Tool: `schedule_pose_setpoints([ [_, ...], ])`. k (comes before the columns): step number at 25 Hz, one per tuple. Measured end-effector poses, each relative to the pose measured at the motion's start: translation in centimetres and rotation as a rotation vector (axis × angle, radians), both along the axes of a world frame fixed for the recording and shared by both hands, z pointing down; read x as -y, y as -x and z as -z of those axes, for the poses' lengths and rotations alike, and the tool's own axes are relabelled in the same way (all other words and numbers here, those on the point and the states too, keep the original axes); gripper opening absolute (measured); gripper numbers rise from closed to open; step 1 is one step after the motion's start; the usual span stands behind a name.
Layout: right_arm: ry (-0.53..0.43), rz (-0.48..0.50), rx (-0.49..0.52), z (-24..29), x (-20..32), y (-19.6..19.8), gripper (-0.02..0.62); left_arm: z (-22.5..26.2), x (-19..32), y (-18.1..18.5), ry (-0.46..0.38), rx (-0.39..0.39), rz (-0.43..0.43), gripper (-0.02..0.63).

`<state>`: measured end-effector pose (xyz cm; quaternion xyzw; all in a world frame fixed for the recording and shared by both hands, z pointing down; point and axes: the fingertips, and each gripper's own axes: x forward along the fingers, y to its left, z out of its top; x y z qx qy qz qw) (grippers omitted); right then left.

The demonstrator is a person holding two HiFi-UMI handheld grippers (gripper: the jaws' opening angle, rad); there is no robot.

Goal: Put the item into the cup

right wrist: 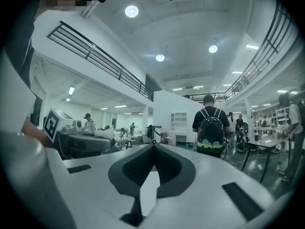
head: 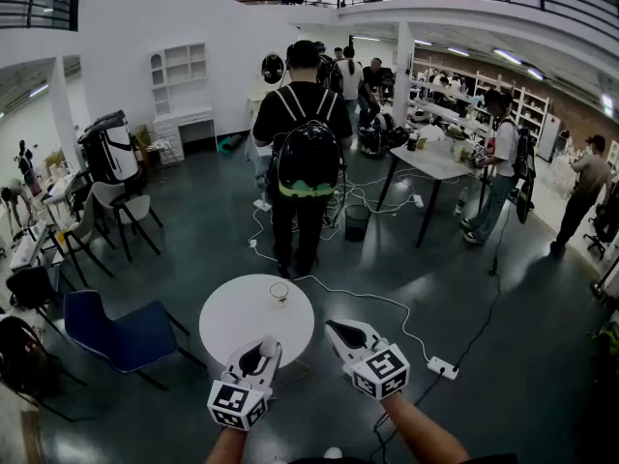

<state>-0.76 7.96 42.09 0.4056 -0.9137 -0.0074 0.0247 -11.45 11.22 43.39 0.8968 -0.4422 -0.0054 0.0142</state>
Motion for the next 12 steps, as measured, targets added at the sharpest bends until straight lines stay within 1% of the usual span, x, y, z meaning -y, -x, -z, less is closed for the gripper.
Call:
schedule_pose_setpoints([
  [4,-0.002,0.005,0.006,0.3,0.5,-1.1,0.015,0.3,0.6,-1.3,0.004,-0.003,-0.001,0.087],
  [12,-0.002,-0.009,0.041,0.1,2.1,-2.2,0.015,0.0,2.2,-1.7,0.016,-0.008,0.013,0.089],
])
